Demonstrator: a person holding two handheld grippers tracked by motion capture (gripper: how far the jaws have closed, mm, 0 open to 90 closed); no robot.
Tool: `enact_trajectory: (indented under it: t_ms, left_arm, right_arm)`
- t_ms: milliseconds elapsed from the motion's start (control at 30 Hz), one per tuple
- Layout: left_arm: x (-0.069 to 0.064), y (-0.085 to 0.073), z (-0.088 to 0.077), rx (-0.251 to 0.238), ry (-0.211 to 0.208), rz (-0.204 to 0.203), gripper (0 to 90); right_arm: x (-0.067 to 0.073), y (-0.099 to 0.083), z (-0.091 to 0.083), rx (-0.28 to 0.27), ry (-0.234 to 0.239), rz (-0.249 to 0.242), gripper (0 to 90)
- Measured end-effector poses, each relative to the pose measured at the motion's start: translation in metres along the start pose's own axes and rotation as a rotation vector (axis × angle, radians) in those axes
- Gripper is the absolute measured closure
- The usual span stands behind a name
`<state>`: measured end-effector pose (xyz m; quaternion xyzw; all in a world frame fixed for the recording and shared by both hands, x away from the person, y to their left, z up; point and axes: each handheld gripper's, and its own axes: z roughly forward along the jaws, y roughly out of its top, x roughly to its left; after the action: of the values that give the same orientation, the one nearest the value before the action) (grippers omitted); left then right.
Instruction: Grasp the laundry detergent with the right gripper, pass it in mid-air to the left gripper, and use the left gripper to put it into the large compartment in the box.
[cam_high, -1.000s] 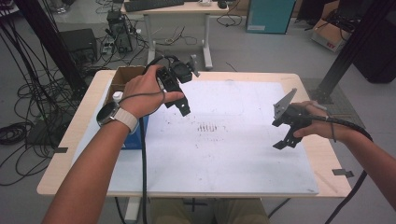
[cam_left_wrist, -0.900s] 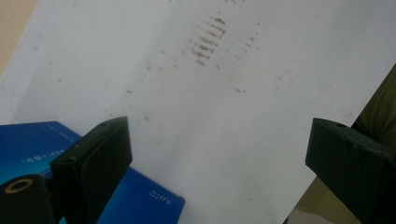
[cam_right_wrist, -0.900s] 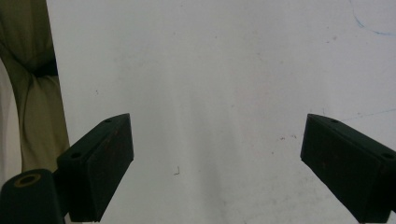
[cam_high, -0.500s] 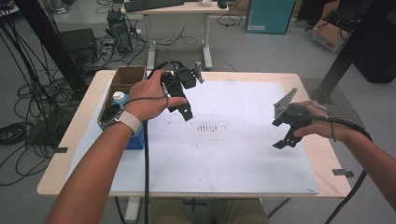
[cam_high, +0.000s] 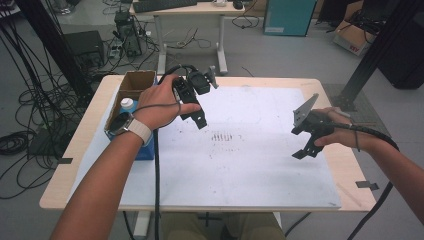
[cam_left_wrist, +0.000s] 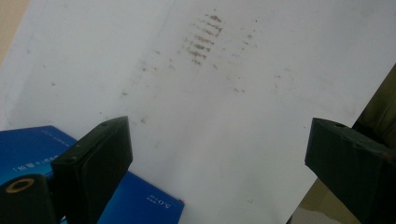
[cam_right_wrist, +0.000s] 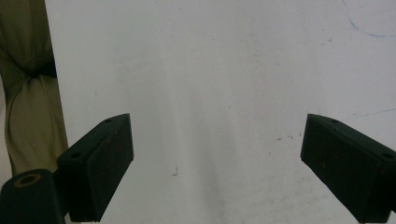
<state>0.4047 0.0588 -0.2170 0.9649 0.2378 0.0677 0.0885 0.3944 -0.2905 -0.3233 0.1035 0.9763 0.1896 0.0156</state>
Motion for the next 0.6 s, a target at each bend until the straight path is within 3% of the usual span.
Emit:
enact_trajectory:
  t_ms: [600]
  left_arm:
    - [-0.0005,-0.0019,0.0008,-0.001,0.015,-0.005,8.0]
  right_arm:
    - [0.0005,-0.0001,0.0024,-0.002,-0.002,-0.003,9.3]
